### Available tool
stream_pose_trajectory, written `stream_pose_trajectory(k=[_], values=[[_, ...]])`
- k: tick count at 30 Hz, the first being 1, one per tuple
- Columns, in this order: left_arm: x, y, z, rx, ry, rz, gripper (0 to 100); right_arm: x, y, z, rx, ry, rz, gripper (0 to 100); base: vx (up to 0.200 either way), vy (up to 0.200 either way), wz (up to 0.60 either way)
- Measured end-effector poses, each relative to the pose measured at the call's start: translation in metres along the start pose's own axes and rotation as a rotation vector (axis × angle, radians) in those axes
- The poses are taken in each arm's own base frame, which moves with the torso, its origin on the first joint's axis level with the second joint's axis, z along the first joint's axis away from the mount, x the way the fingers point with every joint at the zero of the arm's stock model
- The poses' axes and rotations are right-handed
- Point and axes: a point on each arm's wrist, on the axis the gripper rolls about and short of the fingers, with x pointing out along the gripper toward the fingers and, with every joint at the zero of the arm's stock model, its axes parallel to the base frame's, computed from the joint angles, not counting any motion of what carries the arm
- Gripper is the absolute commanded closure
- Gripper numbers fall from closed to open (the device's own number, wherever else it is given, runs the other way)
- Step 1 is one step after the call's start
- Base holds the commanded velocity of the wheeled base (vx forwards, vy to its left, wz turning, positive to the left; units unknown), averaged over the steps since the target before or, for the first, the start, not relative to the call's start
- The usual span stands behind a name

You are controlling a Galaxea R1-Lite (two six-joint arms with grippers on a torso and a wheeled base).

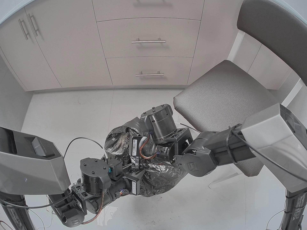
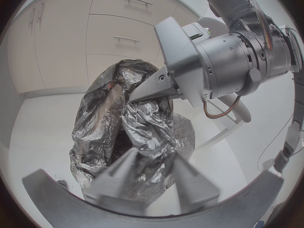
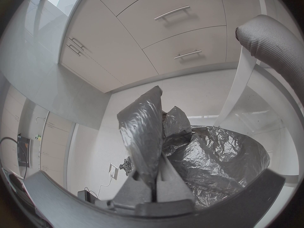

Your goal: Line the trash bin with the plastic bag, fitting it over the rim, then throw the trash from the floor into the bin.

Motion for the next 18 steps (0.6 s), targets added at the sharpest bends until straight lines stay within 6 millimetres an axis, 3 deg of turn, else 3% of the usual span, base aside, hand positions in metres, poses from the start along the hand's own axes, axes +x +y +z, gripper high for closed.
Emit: stream_pose_trajectory(k=[10, 11, 18], values=[[-0.0023, 0.0001, 0.0026, -0.055, -0.02, -0.003, 100, -0.0002, -0.0009, -0.0006, -0.002, -0.018, -0.038, 100, 0.0, 0.0, 0.0], [-0.0025, 0.0004, 0.0032, -0.069, -0.022, -0.003, 100, -0.0002, -0.0008, -0.0008, -0.003, -0.017, -0.038, 0, 0.0, 0.0, 0.0], [-0.0036, 0.0014, 0.0069, -0.11, -0.037, -0.004, 100, -0.0026, -0.0004, -0.0004, -0.026, -0.017, -0.037, 0, 0.0, 0.0, 0.0]])
